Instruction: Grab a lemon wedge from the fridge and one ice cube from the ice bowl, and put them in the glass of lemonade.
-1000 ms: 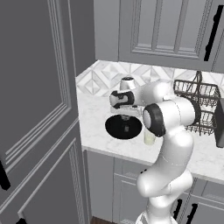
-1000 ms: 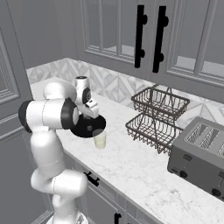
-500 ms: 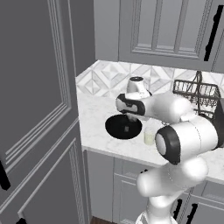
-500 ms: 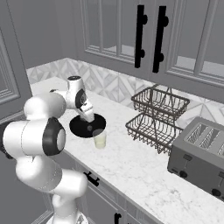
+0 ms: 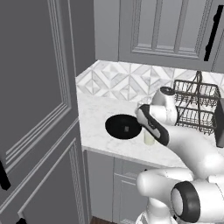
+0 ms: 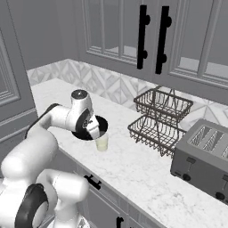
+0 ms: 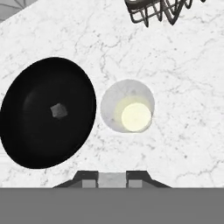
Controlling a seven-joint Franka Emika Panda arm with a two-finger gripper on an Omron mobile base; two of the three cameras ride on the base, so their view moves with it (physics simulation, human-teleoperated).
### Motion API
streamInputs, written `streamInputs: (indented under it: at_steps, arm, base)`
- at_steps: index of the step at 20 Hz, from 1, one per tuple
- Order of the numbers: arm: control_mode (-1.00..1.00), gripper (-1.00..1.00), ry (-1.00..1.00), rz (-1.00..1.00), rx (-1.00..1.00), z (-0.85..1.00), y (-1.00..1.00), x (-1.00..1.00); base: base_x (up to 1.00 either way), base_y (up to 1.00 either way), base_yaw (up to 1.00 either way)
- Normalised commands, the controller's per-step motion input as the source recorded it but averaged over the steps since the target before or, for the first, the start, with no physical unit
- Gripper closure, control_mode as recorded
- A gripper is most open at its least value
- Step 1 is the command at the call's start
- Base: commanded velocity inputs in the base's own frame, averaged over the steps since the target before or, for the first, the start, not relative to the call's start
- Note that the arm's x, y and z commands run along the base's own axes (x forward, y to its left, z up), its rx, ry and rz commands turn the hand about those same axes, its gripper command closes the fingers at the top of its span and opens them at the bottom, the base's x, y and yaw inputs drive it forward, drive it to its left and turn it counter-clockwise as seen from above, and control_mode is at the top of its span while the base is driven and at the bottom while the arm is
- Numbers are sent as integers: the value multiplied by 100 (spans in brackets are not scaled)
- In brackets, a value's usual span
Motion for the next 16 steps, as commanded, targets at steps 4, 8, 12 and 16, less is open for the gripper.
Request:
streamInputs:
  at_steps: [4,8,12,16]
  arm:
    - [-100,100,-13,-2,13,4,-31,-38]
    - [-100,100,-13,0,10,0,-19,3]
    - [-100,100,-3,0,0,0,-1,25]
    - [-100,100,0,0,0,0,-12,25]
  base:
    - [0,0,0]
    - [0,0,0]
    - [0,0,0]
    - [0,0,0]
